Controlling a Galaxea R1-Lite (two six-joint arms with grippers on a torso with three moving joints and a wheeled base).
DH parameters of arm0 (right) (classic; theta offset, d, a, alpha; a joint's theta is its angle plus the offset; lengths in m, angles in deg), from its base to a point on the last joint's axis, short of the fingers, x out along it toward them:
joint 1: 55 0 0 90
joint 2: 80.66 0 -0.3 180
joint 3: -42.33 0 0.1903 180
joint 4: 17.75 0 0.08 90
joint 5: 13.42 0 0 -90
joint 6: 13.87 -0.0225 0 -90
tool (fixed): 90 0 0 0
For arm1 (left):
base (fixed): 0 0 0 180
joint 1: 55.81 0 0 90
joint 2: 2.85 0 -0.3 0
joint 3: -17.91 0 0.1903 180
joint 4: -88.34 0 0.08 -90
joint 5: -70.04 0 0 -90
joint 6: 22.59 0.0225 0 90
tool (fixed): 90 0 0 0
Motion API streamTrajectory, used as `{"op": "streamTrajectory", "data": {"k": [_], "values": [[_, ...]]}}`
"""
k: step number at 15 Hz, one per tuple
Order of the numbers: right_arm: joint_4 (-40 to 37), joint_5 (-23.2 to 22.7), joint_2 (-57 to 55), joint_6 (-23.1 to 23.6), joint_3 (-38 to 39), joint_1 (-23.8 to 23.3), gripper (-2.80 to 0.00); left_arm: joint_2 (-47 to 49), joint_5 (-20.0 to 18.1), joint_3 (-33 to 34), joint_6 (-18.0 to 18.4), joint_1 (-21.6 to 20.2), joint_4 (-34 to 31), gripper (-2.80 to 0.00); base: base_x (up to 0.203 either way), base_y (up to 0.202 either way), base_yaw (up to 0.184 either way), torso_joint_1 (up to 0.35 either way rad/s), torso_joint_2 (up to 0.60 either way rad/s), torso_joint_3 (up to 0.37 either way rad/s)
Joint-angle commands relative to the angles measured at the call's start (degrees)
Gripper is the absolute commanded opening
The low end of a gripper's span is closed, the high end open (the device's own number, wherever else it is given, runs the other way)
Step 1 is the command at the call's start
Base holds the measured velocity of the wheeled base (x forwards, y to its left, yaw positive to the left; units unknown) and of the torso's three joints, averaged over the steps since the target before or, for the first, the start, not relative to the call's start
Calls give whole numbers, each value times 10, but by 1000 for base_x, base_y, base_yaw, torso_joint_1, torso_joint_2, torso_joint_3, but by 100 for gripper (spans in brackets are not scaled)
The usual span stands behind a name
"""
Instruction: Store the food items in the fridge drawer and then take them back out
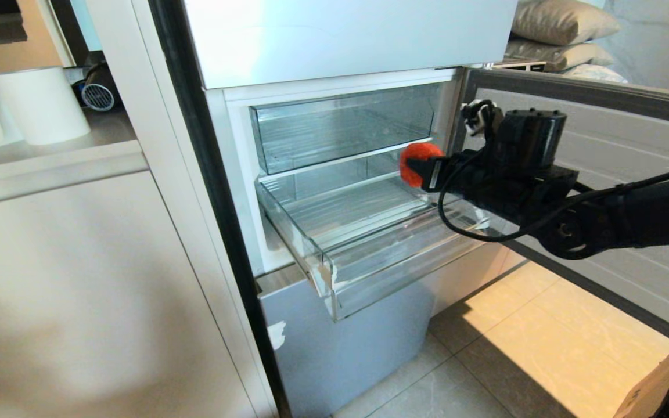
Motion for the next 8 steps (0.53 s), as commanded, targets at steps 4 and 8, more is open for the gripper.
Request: {"op": "streamTrajectory", "data": {"k": [4, 8], "values": [[5, 16, -45, 2, -3, 1, 0, 0, 0, 0, 0, 0, 0, -280, 0, 0, 0, 0, 0, 0], [44, 31, -50, 1, -10, 3, 0, 0, 0, 0, 0, 0, 0, -280, 0, 0, 0, 0, 0, 0]]}}
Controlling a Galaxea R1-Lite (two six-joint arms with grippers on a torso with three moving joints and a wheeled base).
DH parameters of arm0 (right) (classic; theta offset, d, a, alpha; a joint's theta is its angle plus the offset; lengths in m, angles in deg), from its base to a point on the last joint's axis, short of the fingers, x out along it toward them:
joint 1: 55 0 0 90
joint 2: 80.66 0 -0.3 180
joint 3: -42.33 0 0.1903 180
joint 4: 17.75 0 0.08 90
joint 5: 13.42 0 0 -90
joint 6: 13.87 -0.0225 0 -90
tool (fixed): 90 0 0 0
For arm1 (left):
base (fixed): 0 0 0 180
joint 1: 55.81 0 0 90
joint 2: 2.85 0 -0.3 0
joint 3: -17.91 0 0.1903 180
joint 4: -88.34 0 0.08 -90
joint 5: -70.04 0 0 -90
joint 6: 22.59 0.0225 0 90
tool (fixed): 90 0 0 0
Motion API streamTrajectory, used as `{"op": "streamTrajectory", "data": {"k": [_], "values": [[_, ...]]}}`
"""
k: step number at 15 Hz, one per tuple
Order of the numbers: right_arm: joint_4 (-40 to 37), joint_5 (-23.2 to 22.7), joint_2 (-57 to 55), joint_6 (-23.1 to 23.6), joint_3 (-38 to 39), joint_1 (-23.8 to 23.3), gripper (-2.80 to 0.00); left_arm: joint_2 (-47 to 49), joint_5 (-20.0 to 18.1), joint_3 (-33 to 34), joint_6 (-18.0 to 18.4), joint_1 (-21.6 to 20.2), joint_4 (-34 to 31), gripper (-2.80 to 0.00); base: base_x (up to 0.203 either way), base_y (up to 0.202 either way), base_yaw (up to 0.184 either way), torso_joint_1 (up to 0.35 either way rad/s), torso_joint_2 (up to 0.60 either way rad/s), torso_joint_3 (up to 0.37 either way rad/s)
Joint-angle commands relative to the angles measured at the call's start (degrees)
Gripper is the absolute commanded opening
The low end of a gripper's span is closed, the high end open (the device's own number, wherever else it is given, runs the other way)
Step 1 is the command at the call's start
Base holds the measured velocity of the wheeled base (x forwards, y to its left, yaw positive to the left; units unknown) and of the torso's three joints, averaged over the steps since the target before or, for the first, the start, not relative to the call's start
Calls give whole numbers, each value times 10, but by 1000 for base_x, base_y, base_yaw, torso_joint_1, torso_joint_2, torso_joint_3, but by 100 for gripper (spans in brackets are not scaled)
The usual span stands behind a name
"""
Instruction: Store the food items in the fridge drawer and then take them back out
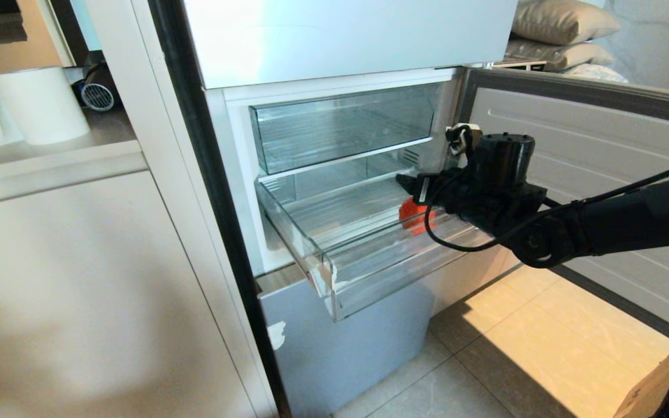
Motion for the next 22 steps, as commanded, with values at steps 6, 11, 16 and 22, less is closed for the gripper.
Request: {"op": "streamTrajectory", "data": {"k": [6, 11, 16, 22], "values": [[23, 41, 293, 20, 154, 10, -280, 0, 0, 0, 0, 0, 0, -280, 0, 0, 0, 0, 0, 0], [-110, 108, 621, 41, 287, -39, -280, 0, 0, 0, 0, 0, 0, -280, 0, 0, 0, 0, 0, 0], [-200, 138, 730, 6, 317, -403, 0, 0, 0, 0, 0, 0, 0, -280, 0, 0, 0, 0, 0, 0], [-219, 32, 653, -72, 318, -842, 0, 0, 0, 0, 0, 0, 0, -280, 0, 0, 0, 0, 0, 0]]}}
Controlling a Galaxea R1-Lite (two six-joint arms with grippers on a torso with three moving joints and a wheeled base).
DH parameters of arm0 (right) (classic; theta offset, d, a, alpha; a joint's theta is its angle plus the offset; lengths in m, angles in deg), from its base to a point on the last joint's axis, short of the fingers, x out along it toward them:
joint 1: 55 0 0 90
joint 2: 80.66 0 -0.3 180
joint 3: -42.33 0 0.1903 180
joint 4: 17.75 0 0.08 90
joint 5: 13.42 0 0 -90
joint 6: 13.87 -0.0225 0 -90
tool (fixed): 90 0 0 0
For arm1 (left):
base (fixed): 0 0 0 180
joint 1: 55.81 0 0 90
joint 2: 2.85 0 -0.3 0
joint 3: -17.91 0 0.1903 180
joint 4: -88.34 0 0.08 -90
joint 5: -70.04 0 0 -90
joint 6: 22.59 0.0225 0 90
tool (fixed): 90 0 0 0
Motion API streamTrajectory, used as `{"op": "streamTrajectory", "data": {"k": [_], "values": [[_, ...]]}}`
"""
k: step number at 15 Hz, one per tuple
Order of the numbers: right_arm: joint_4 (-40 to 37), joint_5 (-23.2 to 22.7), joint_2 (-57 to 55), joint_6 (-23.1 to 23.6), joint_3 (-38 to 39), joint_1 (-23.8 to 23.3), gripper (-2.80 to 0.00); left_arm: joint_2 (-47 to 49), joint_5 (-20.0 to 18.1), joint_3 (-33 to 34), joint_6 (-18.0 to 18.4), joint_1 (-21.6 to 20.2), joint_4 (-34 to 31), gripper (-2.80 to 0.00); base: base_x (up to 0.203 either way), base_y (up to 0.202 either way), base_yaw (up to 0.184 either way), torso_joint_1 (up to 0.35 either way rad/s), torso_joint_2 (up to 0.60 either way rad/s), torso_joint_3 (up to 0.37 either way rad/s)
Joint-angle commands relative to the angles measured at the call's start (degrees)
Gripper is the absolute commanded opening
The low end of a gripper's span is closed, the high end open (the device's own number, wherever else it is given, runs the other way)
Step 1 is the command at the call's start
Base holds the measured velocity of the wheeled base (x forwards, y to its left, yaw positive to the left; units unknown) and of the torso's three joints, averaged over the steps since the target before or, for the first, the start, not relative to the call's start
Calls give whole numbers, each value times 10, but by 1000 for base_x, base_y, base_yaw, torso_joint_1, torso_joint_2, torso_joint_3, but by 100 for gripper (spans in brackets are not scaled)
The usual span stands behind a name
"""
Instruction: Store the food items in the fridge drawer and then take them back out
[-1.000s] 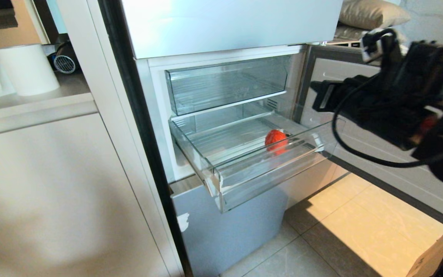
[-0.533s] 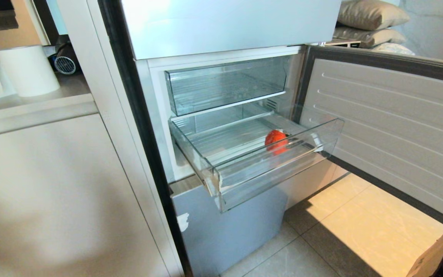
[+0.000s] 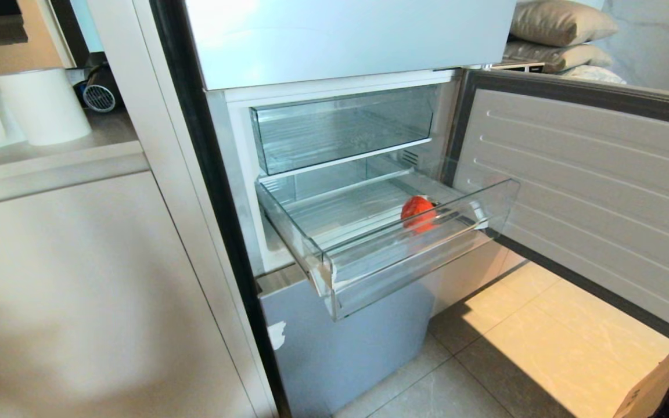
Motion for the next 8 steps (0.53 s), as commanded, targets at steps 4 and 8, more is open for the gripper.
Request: {"op": "streamTrajectory", "data": {"k": [4, 8], "values": [[1, -129, -187, -13, -10, -137, 0, 0, -1, 0, 0, 0, 0, -280, 0, 0, 0, 0, 0, 0], [98, -162, -353, -6, 18, -132, 0, 0, 0, 0, 0, 0, 0, -280, 0, 0, 0, 0, 0, 0]]}}
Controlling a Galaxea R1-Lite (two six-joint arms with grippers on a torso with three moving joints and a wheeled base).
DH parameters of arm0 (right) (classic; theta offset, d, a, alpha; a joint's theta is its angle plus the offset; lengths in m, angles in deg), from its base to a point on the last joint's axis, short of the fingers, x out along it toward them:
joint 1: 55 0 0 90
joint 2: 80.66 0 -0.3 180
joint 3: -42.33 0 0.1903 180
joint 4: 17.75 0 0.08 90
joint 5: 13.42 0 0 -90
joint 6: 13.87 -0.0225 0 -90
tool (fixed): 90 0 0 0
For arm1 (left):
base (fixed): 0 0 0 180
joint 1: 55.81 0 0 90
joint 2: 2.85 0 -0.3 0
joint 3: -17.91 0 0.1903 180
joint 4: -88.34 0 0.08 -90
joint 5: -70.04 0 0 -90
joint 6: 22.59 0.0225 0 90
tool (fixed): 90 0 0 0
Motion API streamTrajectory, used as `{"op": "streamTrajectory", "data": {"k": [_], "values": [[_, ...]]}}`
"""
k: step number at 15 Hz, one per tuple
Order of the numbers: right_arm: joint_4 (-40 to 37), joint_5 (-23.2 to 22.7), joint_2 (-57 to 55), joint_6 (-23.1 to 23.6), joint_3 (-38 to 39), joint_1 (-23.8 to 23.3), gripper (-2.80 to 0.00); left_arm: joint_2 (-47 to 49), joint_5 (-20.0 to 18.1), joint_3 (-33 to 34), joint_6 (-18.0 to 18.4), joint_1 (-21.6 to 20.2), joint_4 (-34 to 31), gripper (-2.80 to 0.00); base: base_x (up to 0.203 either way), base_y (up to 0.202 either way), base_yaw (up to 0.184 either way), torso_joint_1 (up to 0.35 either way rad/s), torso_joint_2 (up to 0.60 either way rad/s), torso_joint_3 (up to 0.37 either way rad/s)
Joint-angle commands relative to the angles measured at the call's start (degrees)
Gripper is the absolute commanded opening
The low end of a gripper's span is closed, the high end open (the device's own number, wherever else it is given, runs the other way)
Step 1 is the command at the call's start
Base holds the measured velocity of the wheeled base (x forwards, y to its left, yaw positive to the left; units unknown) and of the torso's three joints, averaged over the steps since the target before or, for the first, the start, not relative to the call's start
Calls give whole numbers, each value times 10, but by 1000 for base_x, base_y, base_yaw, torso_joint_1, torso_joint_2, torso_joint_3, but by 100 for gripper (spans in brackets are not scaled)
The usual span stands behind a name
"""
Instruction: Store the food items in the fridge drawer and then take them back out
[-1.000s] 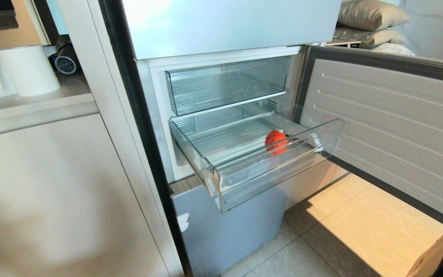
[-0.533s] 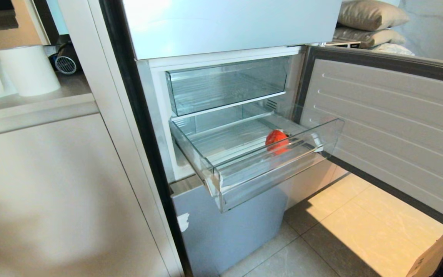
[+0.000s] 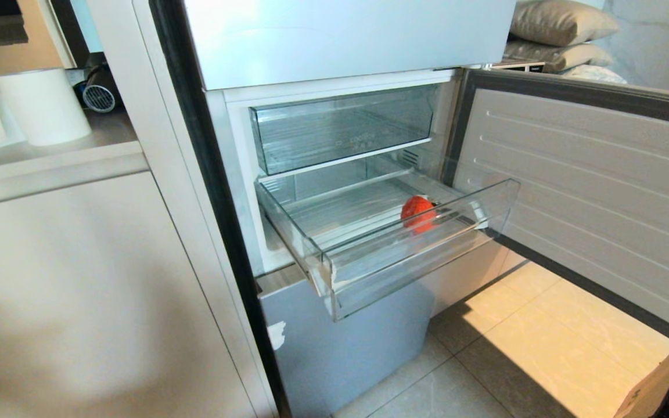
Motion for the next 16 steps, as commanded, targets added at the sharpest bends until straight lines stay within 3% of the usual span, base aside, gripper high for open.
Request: {"op": "streamTrajectory", "data": {"k": [1, 6, 11, 16], "values": [[44, -6, -113, 9, 14, 11, 0, -1, 0, 0, 0, 0, 0, -280, 0, 0, 0, 0, 0, 0], [98, -13, -221, 67, -14, 51, 0, 0, 0, 0, 0, 0, 0, -280, 0, 0, 0, 0, 0, 0], [100, -13, -295, 87, -65, 103, 0, 0, 0, 0, 0, 0, 0, -280, 0, 0, 0, 0, 0, 0], [102, -12, -343, 87, -99, 104, 0, 0, 0, 0, 0, 0, 0, -280, 0, 0, 0, 0, 0, 0]]}}
